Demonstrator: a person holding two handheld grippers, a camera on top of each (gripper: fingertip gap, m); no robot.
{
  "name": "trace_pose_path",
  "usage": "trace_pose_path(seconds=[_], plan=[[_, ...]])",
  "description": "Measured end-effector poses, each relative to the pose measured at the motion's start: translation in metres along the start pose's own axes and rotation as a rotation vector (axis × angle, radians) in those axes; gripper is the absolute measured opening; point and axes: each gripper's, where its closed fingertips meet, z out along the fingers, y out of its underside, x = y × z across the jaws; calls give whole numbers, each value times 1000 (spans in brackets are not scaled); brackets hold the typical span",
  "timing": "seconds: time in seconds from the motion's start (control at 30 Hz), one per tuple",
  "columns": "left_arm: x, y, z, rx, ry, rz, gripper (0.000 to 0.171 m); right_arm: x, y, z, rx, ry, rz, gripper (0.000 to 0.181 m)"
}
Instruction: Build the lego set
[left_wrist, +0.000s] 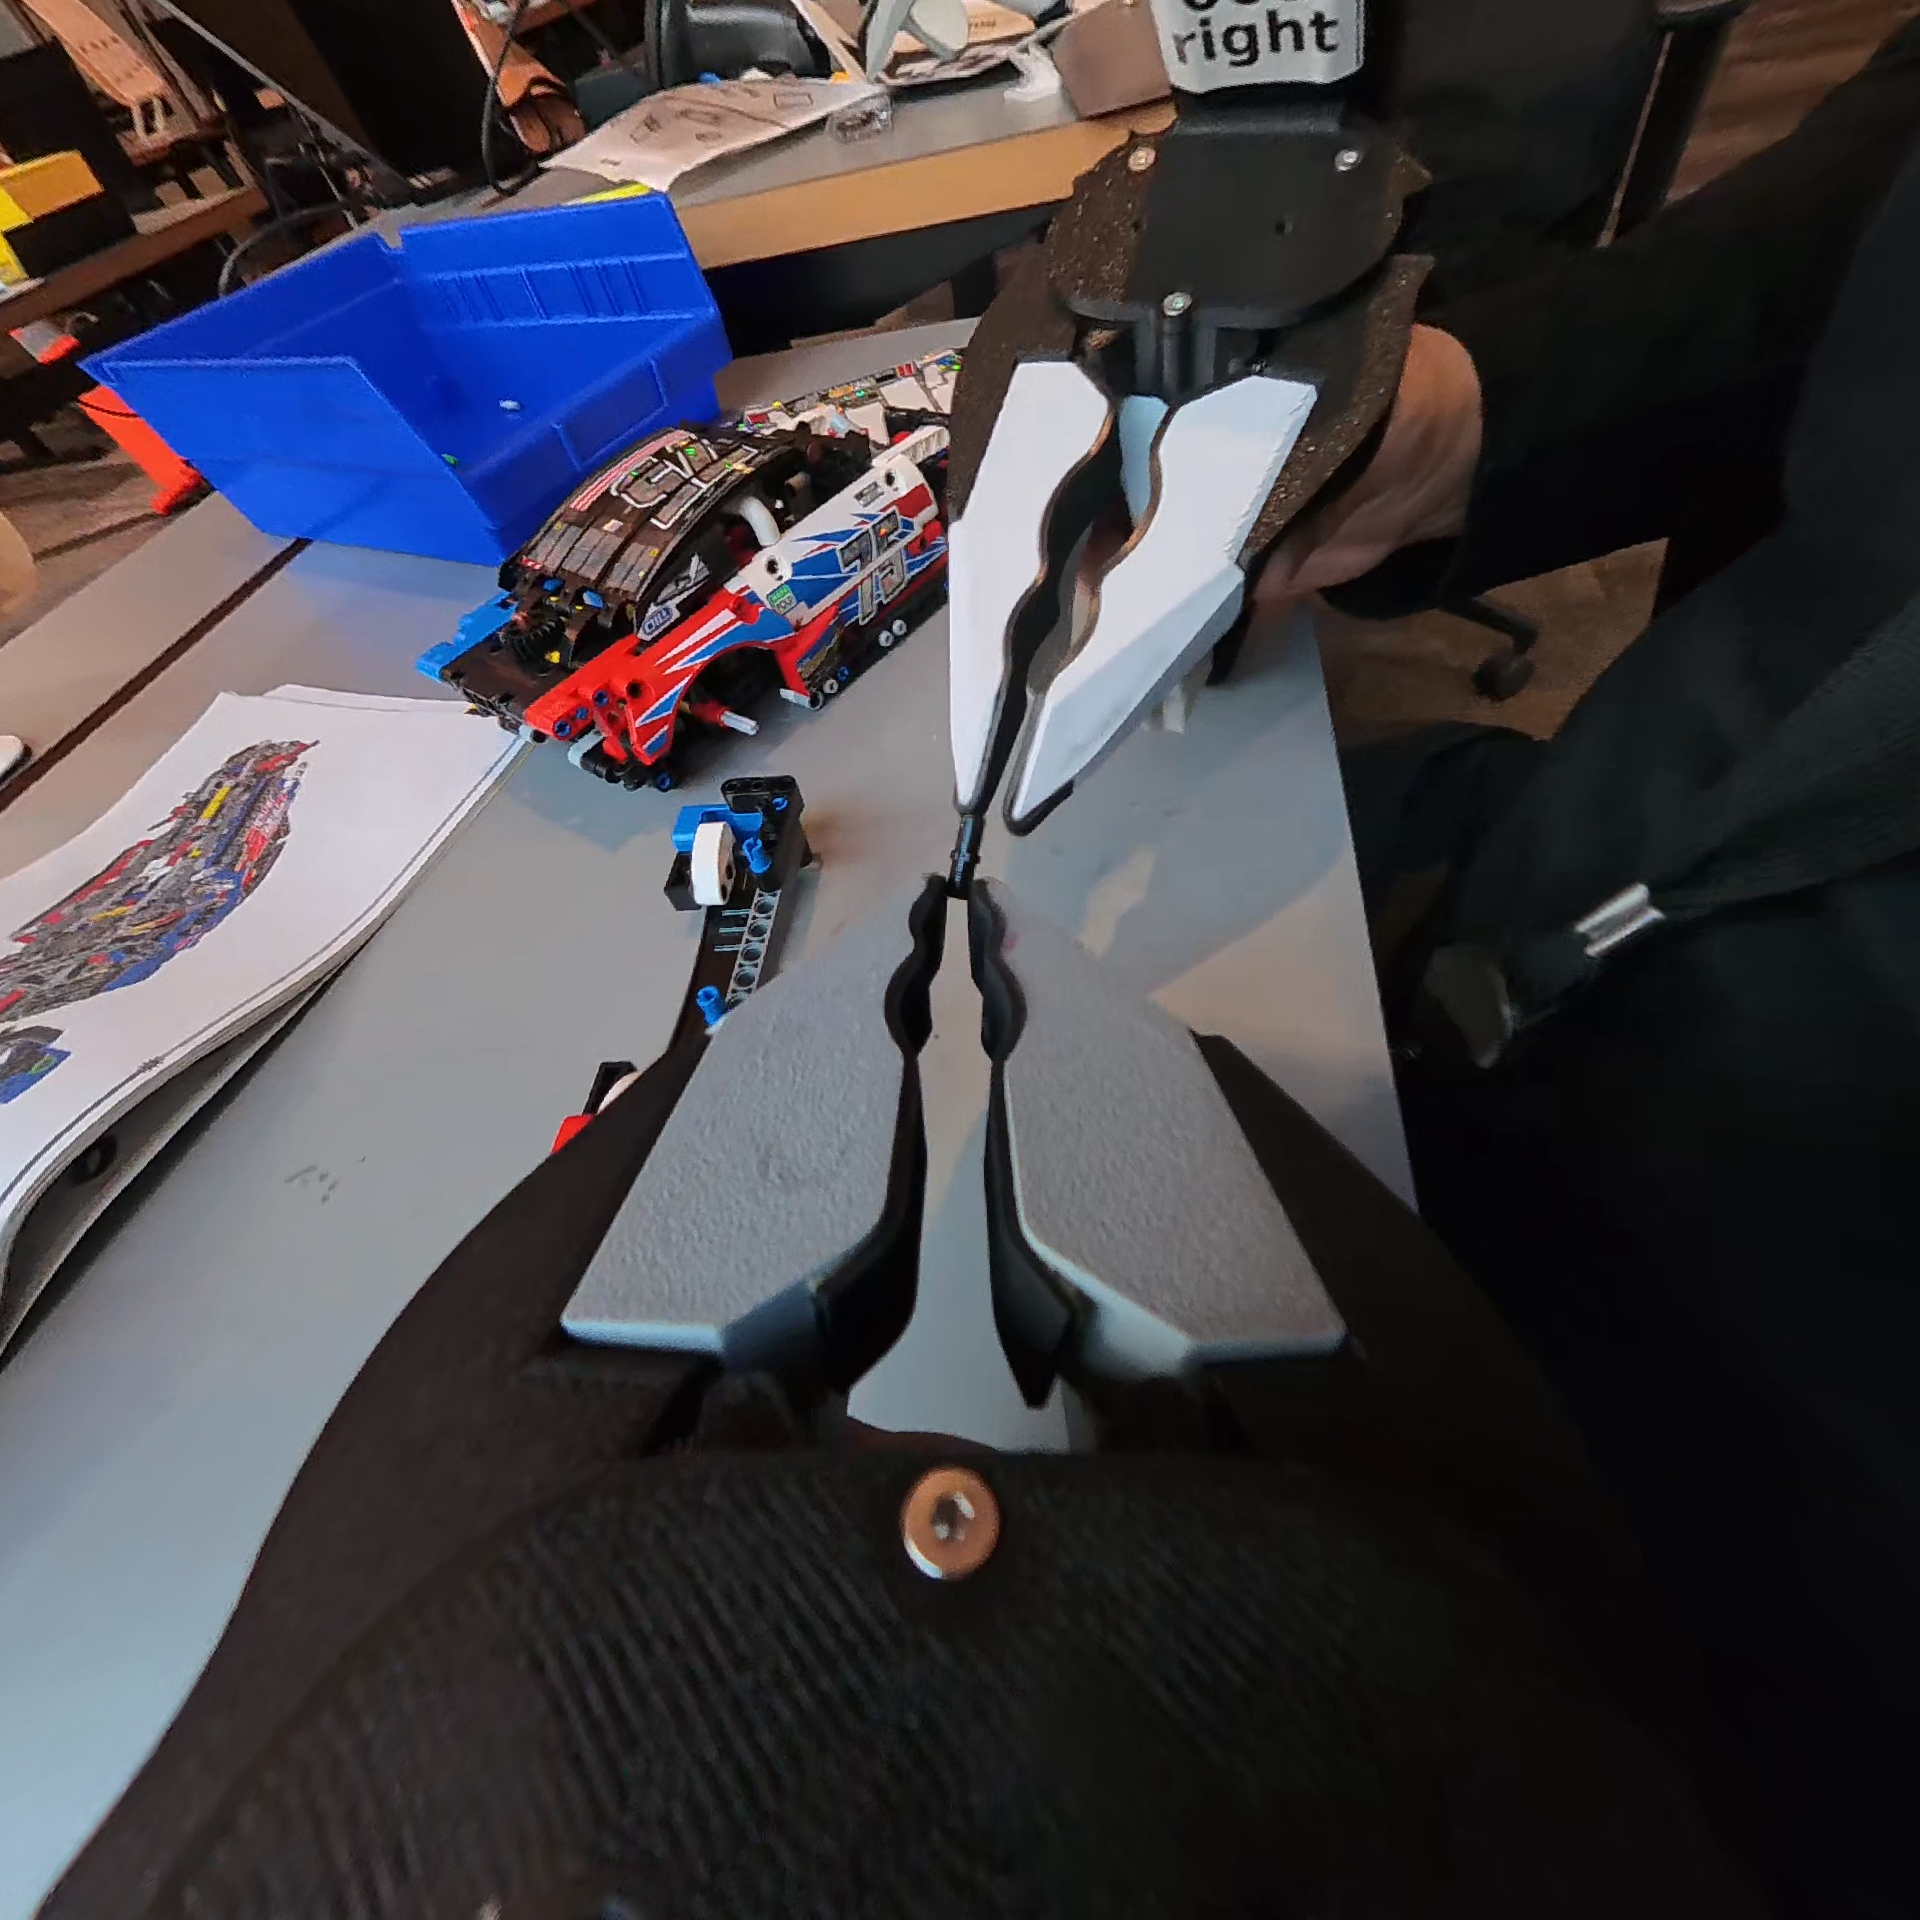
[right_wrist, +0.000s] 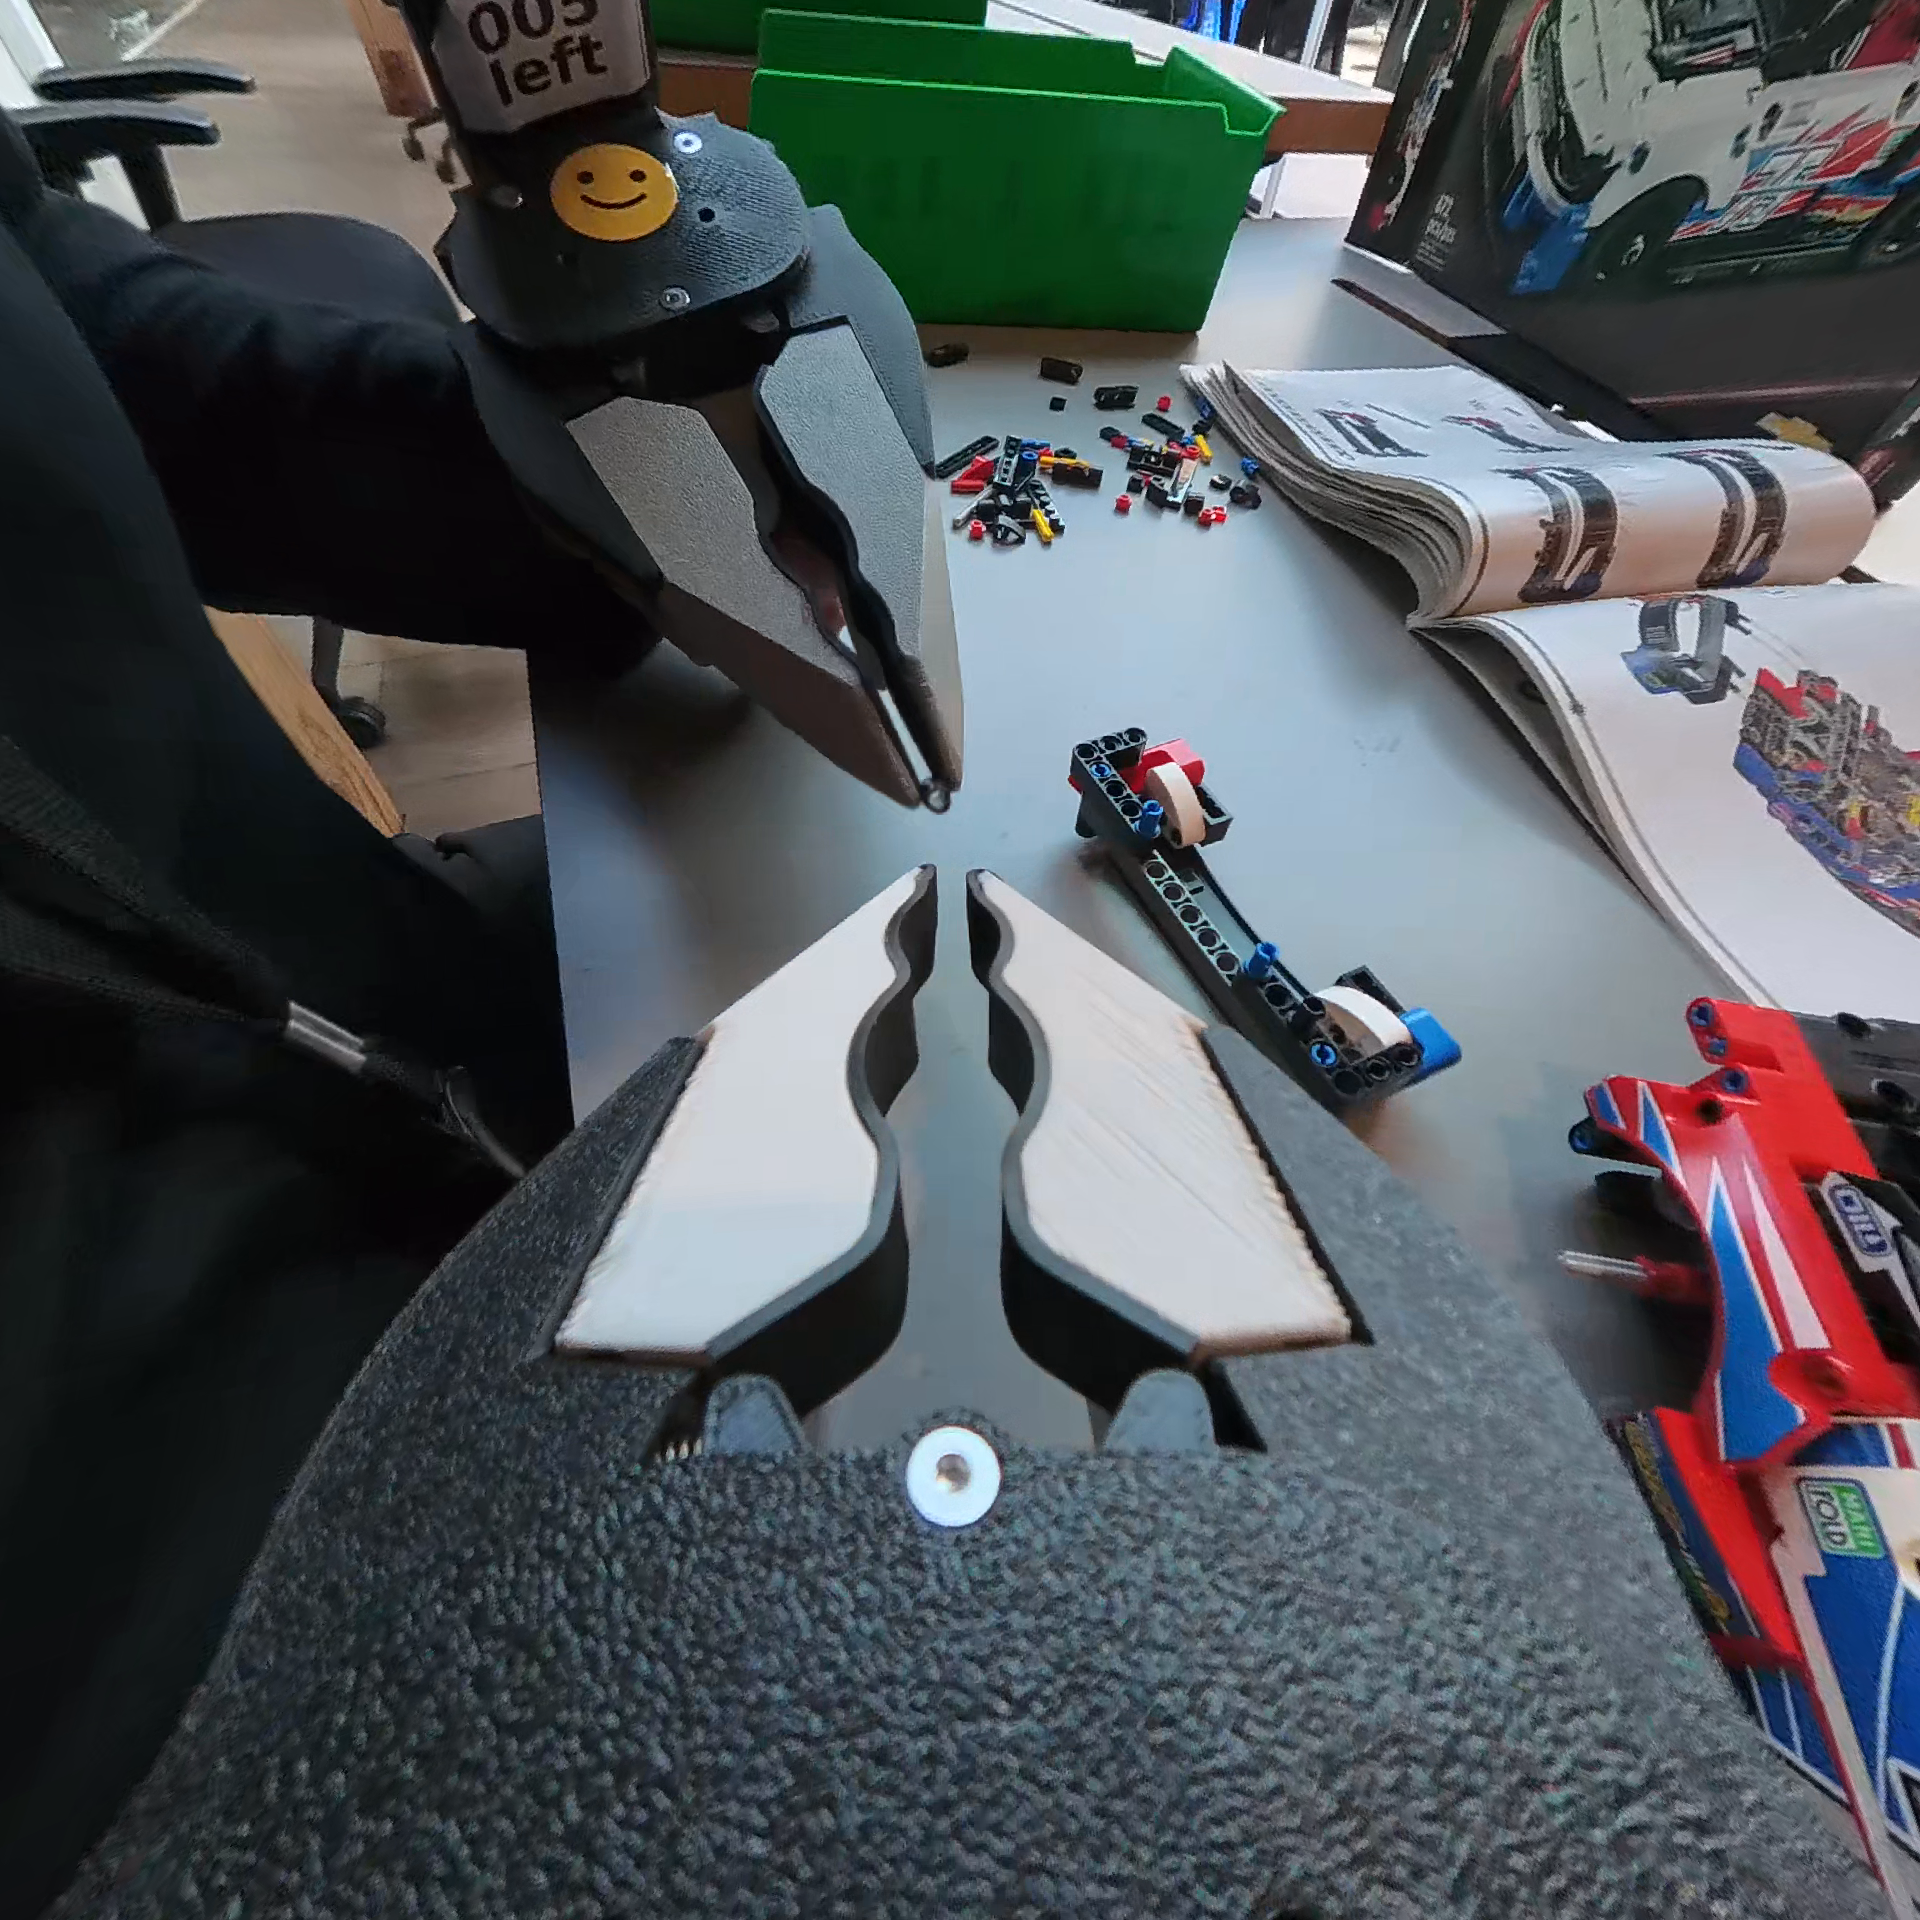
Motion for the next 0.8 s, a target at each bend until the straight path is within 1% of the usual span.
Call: trace_pose_path(seconds=[0.1, 0.13, 0.2, 0.37, 0.43, 0.53, 0.67, 0.8], plan=[[-12, 8, -7, -7, -96, 6, 1, 6, 3, -5, -2, 28, -23, 4], [-13, 7, -11, 8, -113, 9, 1, 8, 3, -7, 4, 37, -26, 4], [-11, 4, -16, 35, -101, -5, 1, 10, 1, -9, 20, 33, -15, 3], [-1, 6, -15, 21, -34, -11, 1, 0, -7, -1, 48, -33, -49, 6], [-2, 4, -16, 44, -39, 5, 1, -3, -4, 5, 23, -55, -76, 5], [-10, 0, -19, 81, -81, 13, 1, 2, -4, 6, 29, -24, -124, 0], [-12, -1, -21, 102, -56, -27, 1, 6, -7, 4, 50, -45, -69, 2], [-8, 3, -16, 59, -25, -21, 1, 10, -13, 1, 98, -43, -49, 2]])
